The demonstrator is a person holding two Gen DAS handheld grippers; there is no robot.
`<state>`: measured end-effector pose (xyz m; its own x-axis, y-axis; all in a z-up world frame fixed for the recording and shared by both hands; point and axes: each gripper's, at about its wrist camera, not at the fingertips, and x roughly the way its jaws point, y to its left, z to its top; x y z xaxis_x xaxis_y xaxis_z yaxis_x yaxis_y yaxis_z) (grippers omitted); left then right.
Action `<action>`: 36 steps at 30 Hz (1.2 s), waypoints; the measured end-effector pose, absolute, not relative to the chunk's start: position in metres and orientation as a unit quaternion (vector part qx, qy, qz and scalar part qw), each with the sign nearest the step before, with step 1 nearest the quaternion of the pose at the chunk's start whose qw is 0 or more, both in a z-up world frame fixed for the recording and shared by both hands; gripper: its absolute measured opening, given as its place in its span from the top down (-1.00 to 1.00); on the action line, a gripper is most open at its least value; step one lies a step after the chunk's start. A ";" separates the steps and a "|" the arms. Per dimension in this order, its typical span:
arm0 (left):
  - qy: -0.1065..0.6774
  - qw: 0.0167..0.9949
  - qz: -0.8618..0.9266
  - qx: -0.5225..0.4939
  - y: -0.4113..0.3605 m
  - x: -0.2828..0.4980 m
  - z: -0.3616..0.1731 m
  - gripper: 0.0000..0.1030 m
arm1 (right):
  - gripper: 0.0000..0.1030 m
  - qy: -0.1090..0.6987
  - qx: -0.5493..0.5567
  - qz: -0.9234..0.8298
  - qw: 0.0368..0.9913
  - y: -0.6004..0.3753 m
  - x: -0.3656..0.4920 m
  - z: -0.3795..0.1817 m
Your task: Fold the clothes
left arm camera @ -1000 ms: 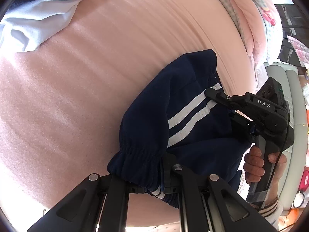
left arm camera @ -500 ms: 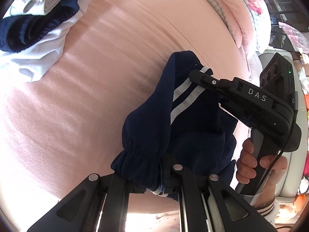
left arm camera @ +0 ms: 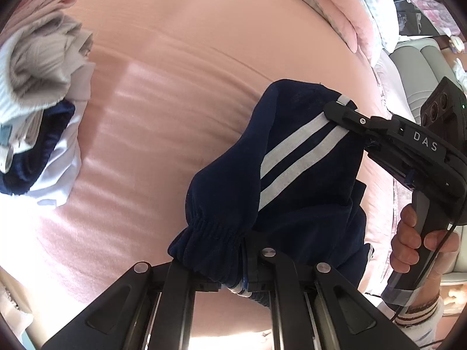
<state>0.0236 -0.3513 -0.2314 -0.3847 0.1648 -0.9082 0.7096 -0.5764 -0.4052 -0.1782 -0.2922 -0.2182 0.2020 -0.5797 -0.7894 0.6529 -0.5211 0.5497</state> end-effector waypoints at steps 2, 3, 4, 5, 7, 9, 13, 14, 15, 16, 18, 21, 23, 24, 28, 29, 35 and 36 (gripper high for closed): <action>0.409 0.189 -0.723 0.523 -0.358 0.016 -0.228 0.86 | 0.88 0.018 0.597 -0.639 0.484 -0.289 -0.186 -0.214; 0.402 0.189 -0.726 0.524 -0.360 0.012 -0.226 0.86 | 0.88 0.012 0.596 -0.641 0.483 -0.288 -0.189 -0.213; 0.396 0.187 -0.730 0.524 -0.363 0.007 -0.224 0.86 | 0.88 0.006 0.594 -0.645 0.481 -0.286 -0.193 -0.211; 0.390 0.185 -0.734 0.525 -0.365 0.002 -0.222 0.86 | 0.88 -0.001 0.592 -0.649 0.478 -0.283 -0.198 -0.209; 0.377 0.181 -0.740 0.527 -0.369 -0.009 -0.218 0.86 | 0.88 -0.007 0.588 -0.655 0.475 -0.279 -0.207 -0.206; 0.362 0.177 -0.749 0.526 -0.372 -0.019 -0.213 0.86 | 0.88 -0.016 0.584 -0.661 0.471 -0.274 -0.215 -0.204; 0.336 0.170 -0.761 0.529 -0.381 -0.037 -0.206 0.85 | 0.88 -0.035 0.581 -0.668 0.465 -0.265 -0.231 -0.201; 0.331 0.168 -0.761 0.532 -0.387 -0.039 -0.204 0.85 | 0.88 -0.041 0.580 -0.669 0.462 -0.263 -0.235 -0.201; 0.327 0.166 -0.762 0.534 -0.393 -0.041 -0.202 0.84 | 0.88 -0.047 0.580 -0.670 0.461 -0.260 -0.240 -0.201; 0.322 0.165 -0.762 0.537 -0.392 -0.049 -0.203 0.84 | 0.88 -0.051 0.580 -0.671 0.460 -0.258 -0.244 -0.200; 0.313 0.161 -0.762 0.543 -0.392 -0.063 -0.204 0.84 | 0.88 -0.057 0.580 -0.673 0.456 -0.256 -0.252 -0.199; 0.305 0.153 -0.762 0.551 -0.405 -0.077 -0.204 0.84 | 0.88 -0.063 0.574 -0.678 0.454 -0.256 -0.263 -0.196; 0.305 0.148 -0.760 0.555 -0.425 -0.084 -0.203 0.84 | 0.88 -0.064 0.570 -0.683 0.453 -0.259 -0.270 -0.193; 0.308 0.148 -0.760 0.553 -0.429 -0.093 -0.205 0.84 | 0.88 -0.063 0.569 -0.684 0.451 -0.261 -0.273 -0.192; 0.329 0.148 -0.756 0.546 -0.453 -0.119 -0.213 0.84 | 0.88 -0.061 0.563 -0.693 0.446 -0.269 -0.285 -0.190; 0.337 0.150 -0.753 0.545 -0.460 -0.120 -0.215 0.84 | 0.88 -0.061 0.563 -0.695 0.444 -0.270 -0.288 -0.190; 0.369 0.162 -0.745 0.532 -0.481 -0.138 -0.231 0.84 | 0.88 -0.062 0.557 -0.710 0.428 -0.274 -0.306 -0.192; 0.368 0.163 -0.746 0.530 -0.480 -0.142 -0.237 0.84 | 0.88 -0.063 0.557 -0.711 0.425 -0.273 -0.309 -0.194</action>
<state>-0.1420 -0.4801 -0.2365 -0.3839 0.1472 -0.9116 0.6344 -0.6753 -0.3762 -0.3094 -0.2730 -0.1937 -0.0185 -0.6744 -0.7381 0.5344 -0.6306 0.5628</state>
